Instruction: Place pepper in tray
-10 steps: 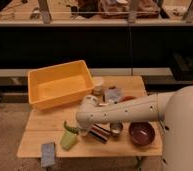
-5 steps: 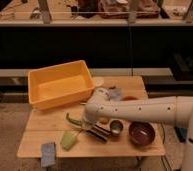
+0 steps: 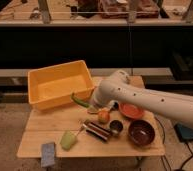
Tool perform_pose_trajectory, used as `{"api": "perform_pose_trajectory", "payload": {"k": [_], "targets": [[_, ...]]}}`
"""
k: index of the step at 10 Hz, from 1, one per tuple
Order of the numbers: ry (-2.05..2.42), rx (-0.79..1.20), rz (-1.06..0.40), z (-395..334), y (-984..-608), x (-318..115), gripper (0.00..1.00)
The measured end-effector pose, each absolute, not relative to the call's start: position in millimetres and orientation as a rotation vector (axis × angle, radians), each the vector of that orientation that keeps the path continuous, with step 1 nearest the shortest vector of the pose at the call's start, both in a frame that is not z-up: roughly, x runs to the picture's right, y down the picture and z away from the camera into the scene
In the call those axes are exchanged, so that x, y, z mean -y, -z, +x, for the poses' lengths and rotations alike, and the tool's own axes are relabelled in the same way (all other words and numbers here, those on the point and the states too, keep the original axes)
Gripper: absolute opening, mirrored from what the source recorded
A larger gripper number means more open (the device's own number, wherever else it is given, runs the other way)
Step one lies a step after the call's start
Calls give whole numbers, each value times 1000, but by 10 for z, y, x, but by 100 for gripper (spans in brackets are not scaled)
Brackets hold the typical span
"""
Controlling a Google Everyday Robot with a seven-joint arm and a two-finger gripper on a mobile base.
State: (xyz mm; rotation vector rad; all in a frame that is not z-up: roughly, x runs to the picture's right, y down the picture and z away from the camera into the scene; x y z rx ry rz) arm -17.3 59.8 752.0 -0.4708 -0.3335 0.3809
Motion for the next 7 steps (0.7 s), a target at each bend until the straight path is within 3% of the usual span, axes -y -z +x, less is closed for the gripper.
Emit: {"api": "perform_pose_trajectory", "payload": {"k": [4,7], "targets": [[-441,381,-457,-381,-7885,188,27],[-462,407,-458,-948,-8185,833,27]]}}
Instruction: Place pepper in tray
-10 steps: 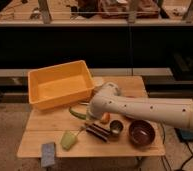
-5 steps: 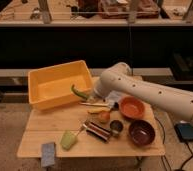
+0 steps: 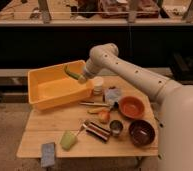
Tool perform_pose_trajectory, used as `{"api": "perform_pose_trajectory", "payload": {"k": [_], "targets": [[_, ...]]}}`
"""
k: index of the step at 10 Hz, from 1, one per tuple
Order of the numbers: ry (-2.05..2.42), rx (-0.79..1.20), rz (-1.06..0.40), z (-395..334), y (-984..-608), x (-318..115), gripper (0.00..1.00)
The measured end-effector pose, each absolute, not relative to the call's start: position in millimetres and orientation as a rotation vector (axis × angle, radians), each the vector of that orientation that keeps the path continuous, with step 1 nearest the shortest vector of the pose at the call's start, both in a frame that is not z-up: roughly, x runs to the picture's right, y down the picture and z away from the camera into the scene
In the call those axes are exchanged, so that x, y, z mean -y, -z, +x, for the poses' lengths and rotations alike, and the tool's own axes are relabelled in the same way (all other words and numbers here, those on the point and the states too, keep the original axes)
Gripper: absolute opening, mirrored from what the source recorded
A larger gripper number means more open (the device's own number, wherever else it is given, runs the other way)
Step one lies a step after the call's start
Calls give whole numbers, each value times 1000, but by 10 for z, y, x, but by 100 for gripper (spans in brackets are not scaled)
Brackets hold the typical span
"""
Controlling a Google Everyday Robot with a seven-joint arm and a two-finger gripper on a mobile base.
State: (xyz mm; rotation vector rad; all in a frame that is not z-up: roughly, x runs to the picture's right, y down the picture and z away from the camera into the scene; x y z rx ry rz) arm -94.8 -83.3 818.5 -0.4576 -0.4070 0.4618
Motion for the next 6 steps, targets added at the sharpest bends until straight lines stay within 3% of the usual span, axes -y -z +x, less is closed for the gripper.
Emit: {"api": "perform_pose_trajectory", "payload": {"k": [1,3,6], "targets": [[-461,408,-461,-1168,-8225,947,29],[-447,418,-476,-1713,-8268,1093,45],[-445,419,-479,-1821,-8275,1126,46]]}}
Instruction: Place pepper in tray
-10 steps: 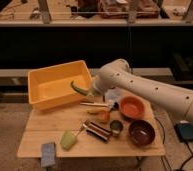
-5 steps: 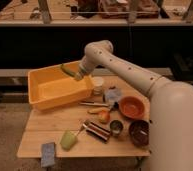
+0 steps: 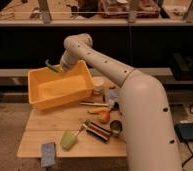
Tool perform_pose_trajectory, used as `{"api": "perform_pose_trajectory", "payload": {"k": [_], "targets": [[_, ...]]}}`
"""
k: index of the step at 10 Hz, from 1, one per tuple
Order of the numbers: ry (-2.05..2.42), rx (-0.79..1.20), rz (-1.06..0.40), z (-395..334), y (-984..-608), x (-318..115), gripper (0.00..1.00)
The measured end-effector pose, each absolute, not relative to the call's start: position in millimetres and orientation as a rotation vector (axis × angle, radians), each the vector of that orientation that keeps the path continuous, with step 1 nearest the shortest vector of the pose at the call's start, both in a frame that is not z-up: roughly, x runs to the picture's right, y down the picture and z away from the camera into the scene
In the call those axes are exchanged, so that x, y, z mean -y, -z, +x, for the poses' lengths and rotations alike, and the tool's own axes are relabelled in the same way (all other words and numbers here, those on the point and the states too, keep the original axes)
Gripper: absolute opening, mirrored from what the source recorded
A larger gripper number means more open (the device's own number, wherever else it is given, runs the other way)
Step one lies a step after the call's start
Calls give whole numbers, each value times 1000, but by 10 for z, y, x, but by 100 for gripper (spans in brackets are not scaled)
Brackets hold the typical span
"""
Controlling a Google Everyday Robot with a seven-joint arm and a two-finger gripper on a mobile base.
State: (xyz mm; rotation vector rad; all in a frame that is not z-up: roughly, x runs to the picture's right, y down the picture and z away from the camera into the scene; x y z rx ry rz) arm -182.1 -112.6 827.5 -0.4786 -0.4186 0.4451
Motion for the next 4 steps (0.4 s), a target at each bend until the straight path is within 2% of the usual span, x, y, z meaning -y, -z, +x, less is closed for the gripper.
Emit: {"api": "perform_pose_trajectory", "payload": {"k": [4], "targets": [[-444,418,-479,-1821,-8277,1121,46]]}}
